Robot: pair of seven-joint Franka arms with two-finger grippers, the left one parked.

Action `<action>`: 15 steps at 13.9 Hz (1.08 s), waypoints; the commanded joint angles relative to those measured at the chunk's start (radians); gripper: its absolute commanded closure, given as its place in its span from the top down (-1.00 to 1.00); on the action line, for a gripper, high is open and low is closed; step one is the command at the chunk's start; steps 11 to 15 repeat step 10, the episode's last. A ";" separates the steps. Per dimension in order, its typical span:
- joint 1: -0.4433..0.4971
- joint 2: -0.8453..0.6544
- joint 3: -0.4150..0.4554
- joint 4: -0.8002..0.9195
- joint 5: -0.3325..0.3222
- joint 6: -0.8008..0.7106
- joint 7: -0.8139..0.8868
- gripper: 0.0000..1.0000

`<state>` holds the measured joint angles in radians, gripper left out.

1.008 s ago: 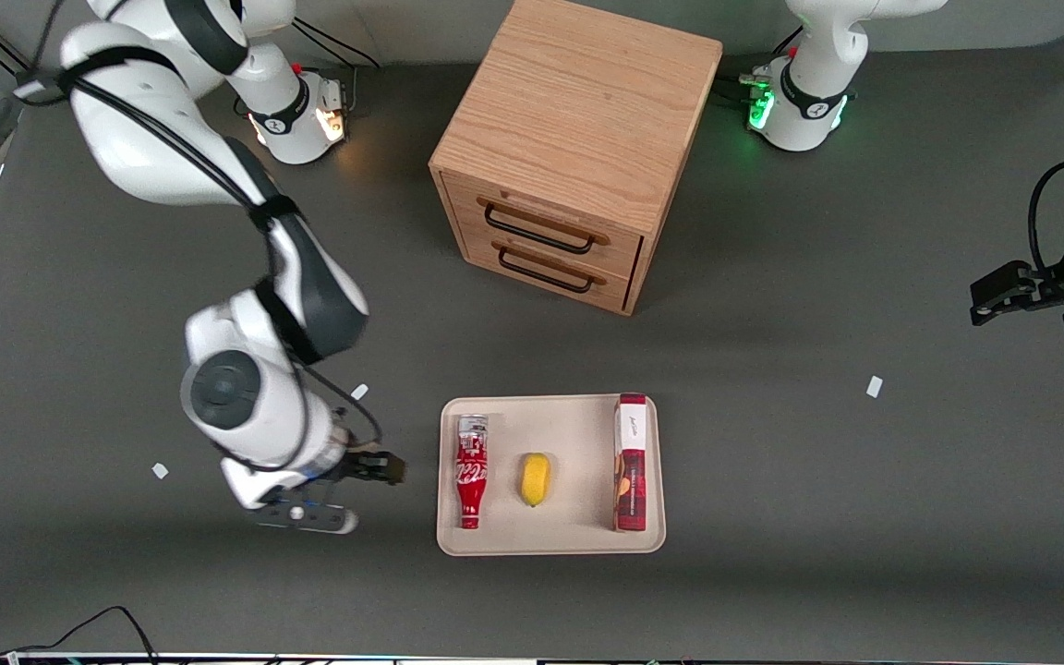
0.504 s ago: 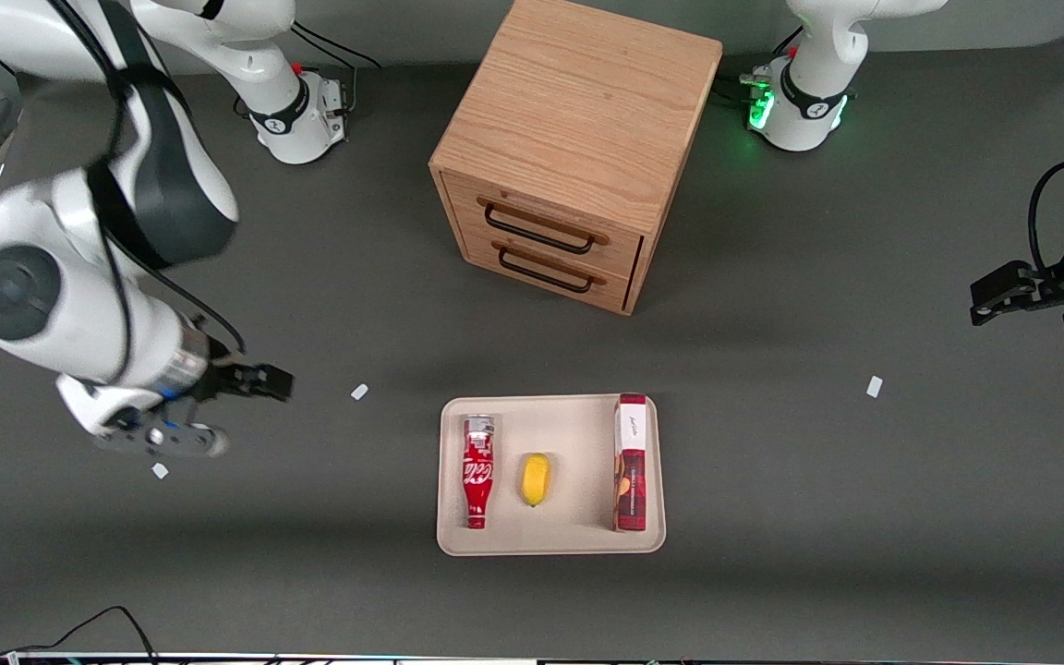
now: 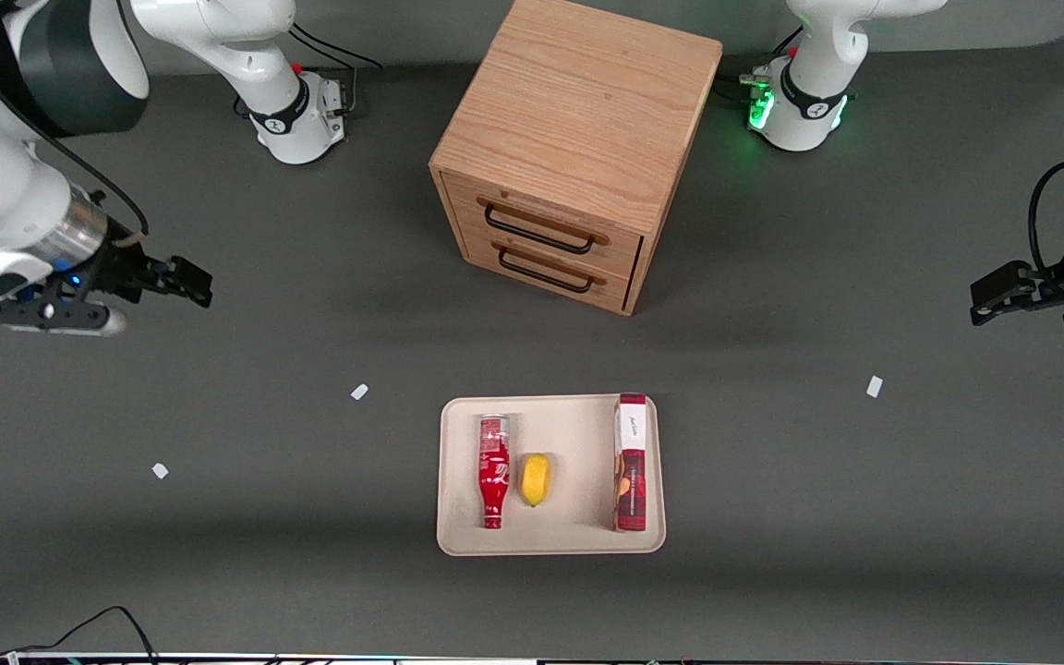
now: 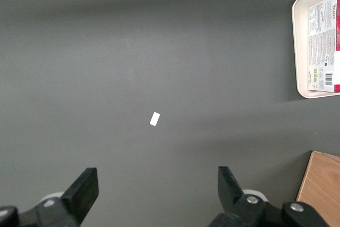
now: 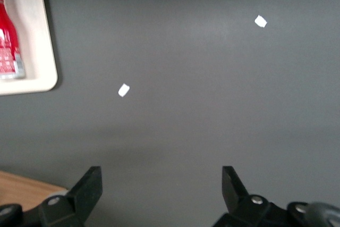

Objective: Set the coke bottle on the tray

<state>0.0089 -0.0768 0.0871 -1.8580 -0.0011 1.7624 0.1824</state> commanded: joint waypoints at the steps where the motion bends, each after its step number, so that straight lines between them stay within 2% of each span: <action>1: -0.003 -0.133 -0.056 -0.104 0.044 0.007 -0.095 1.00; 8: -0.001 -0.118 -0.073 -0.021 0.042 -0.026 -0.057 1.00; 15: 0.000 -0.115 -0.073 -0.010 0.038 -0.043 -0.046 1.00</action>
